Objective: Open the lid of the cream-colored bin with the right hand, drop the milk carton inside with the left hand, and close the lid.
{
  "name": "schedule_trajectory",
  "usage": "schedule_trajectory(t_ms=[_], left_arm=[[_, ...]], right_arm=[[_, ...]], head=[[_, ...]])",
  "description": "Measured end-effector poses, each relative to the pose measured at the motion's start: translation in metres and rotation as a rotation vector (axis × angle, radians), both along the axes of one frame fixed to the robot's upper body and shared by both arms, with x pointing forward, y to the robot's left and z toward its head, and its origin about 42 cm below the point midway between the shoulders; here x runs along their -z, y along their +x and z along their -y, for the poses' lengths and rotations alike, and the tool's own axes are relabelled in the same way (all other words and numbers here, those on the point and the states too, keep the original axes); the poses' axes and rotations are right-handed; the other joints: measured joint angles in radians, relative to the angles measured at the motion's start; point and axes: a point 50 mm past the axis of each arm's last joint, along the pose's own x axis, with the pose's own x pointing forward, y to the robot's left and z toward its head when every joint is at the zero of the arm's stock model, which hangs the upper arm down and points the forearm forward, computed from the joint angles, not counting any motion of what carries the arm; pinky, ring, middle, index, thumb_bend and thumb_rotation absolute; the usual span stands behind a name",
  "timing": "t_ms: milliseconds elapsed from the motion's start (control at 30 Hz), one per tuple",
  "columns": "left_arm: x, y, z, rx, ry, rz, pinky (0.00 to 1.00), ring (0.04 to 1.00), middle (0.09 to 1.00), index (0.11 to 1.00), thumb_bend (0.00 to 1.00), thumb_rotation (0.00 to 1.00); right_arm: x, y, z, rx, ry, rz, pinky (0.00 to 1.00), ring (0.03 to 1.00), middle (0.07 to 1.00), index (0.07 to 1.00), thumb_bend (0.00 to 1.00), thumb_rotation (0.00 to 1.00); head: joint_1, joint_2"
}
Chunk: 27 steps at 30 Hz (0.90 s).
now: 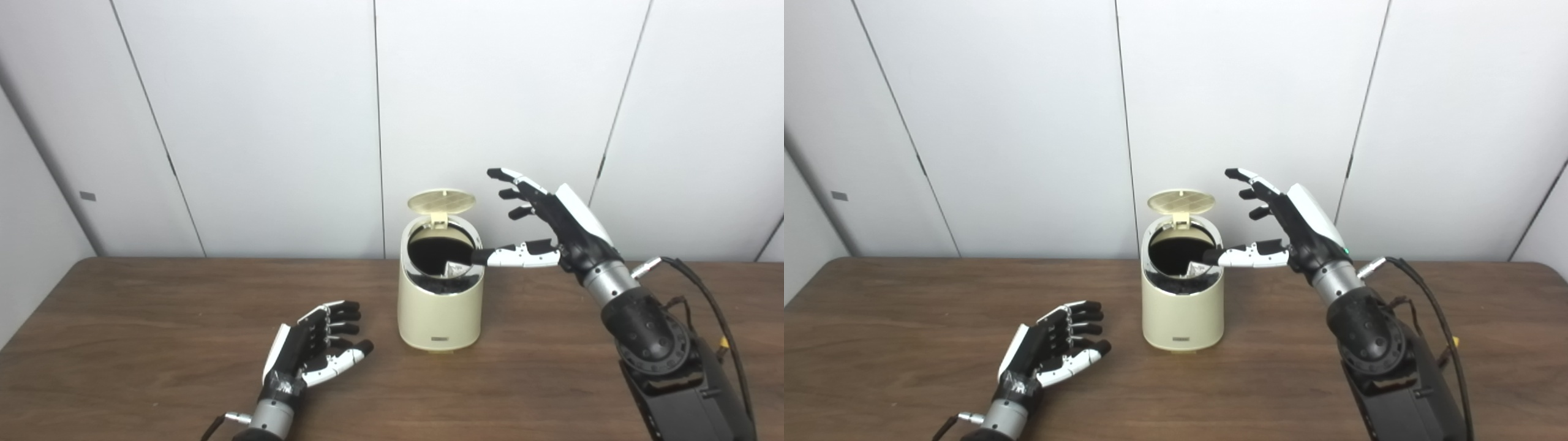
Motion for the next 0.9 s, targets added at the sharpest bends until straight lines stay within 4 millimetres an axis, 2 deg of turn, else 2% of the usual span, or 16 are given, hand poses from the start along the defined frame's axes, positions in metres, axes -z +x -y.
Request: schedule_trajectory(t_ms=[167,333,433,600,900], left_arm=[[-0.017,0.010,-0.006,-0.007,0.014,0.048,0.58,0.667,0.721,0.758,0.66,0.11],[-0.019,0.012,-0.006,-0.008,0.016,0.055,0.56,0.657,0.715,0.757,0.67,0.10],[-0.019,0.011,-0.005,-0.004,0.015,0.055,0.57,0.652,0.714,0.755,0.65,0.10],[-0.020,0.012,-0.005,-0.002,0.028,0.058,0.59,0.662,0.712,0.753,0.68,0.19],[-0.044,0.022,-0.014,-0.010,0.048,0.126,0.56,0.653,0.704,0.748,0.68,0.14]], right_arm=[[0.016,-0.005,0.000,0.012,0.010,-0.035,0.69,0.841,0.904,0.900,0.77,0.45],[0.043,-0.016,0.004,0.023,0.016,-0.100,0.69,0.839,0.908,0.892,0.77,0.44],[0.039,-0.014,0.005,0.029,0.016,-0.089,0.66,0.831,0.902,0.891,0.77,0.44],[0.033,-0.012,0.005,0.035,0.017,-0.068,0.66,0.831,0.904,0.890,0.77,0.45],[0.036,-0.012,0.005,0.035,0.024,-0.053,0.67,0.831,0.905,0.901,0.79,0.47]], head=[[0.002,0.005],[-0.009,0.003],[-0.005,0.008],[0.000,0.006],[-0.006,0.008]])
